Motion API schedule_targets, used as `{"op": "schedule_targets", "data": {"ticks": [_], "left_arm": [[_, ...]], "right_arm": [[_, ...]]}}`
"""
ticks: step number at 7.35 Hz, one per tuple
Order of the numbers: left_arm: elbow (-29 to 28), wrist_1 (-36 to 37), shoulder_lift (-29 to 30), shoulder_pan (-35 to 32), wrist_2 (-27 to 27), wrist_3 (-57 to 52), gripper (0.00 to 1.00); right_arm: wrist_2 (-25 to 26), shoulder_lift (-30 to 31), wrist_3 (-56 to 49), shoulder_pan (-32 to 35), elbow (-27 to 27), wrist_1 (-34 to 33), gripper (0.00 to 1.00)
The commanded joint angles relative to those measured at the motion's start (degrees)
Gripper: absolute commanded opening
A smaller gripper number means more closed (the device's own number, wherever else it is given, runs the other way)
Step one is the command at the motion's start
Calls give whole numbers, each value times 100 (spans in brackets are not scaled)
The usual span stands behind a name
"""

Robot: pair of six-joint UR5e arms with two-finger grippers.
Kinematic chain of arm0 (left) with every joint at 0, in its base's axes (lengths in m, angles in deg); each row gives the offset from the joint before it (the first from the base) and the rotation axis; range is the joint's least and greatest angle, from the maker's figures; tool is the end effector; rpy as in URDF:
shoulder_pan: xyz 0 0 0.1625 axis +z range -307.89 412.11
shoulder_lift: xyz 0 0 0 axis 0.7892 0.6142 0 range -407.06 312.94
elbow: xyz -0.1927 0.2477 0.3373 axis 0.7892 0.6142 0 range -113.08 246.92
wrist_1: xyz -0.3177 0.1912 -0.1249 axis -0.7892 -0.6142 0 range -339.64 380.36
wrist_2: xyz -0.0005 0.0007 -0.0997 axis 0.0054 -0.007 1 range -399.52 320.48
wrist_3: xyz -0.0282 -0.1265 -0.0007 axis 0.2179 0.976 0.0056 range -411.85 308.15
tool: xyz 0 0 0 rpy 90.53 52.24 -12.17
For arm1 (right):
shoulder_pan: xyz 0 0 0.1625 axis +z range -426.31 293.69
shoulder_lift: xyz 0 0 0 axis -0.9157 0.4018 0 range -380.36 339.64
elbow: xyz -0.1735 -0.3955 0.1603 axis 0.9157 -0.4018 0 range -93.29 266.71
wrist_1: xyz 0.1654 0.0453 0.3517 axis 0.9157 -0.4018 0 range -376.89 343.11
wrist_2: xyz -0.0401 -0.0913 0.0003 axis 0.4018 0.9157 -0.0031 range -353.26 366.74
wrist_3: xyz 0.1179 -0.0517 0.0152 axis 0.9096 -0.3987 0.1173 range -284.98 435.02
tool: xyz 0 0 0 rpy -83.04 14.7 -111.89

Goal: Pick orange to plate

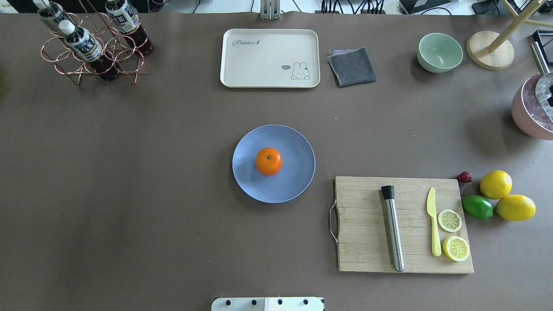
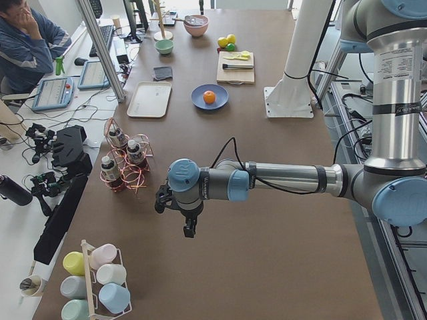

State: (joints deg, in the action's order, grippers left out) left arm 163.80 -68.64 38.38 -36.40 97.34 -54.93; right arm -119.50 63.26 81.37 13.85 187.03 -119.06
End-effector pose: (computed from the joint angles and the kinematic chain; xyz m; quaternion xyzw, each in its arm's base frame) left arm -0.0273 -0.4335 0.6931 0.0161 0.3975 0.0412 0.9166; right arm -0.0316 -0.5134 0.6109 -0.0066 -0.3130 -0.0412 0.9489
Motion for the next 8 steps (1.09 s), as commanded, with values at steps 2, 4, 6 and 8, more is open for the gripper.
{"op": "schedule_targets", "data": {"ticks": [2, 4, 6, 8], "left_arm": [[129, 172, 7, -35, -2, 0, 98], [129, 172, 7, -44, -20, 0, 98], [129, 172, 7, -53, -11, 0, 98], [111, 172, -10, -122, -2, 9, 98]], "right_arm": [[2, 346, -1259, 903, -1423, 981, 100], [20, 768, -1224, 966, -1630, 2206, 100], [-6, 744, -1189, 1019, -1621, 2193, 100], [-163, 700, -1154, 1019, -1577, 2157, 100]]}}
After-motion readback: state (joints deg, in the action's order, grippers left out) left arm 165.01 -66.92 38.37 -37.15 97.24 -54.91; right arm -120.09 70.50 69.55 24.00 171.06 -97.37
